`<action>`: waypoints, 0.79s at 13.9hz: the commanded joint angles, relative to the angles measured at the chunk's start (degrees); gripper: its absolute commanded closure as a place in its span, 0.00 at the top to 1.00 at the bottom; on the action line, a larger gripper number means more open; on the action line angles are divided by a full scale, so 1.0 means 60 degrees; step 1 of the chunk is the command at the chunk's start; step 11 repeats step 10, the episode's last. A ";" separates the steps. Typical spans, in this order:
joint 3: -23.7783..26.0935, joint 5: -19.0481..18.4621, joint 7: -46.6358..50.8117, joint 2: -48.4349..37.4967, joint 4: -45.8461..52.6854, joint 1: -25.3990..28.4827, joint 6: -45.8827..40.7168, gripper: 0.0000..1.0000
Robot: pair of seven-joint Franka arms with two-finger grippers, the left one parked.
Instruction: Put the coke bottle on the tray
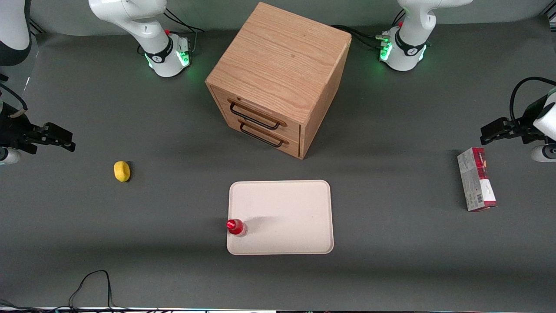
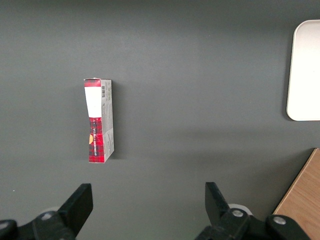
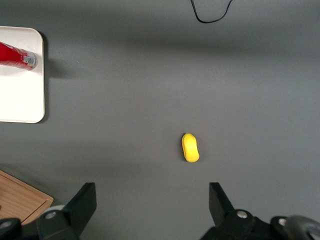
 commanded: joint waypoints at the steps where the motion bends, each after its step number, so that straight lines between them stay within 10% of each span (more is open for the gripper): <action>1: -0.0063 0.0118 0.0147 -0.0203 -0.0180 0.0065 -0.0232 1.00; 11: -0.0093 0.0513 0.0147 -0.0203 -0.0165 0.0050 -0.0672 1.00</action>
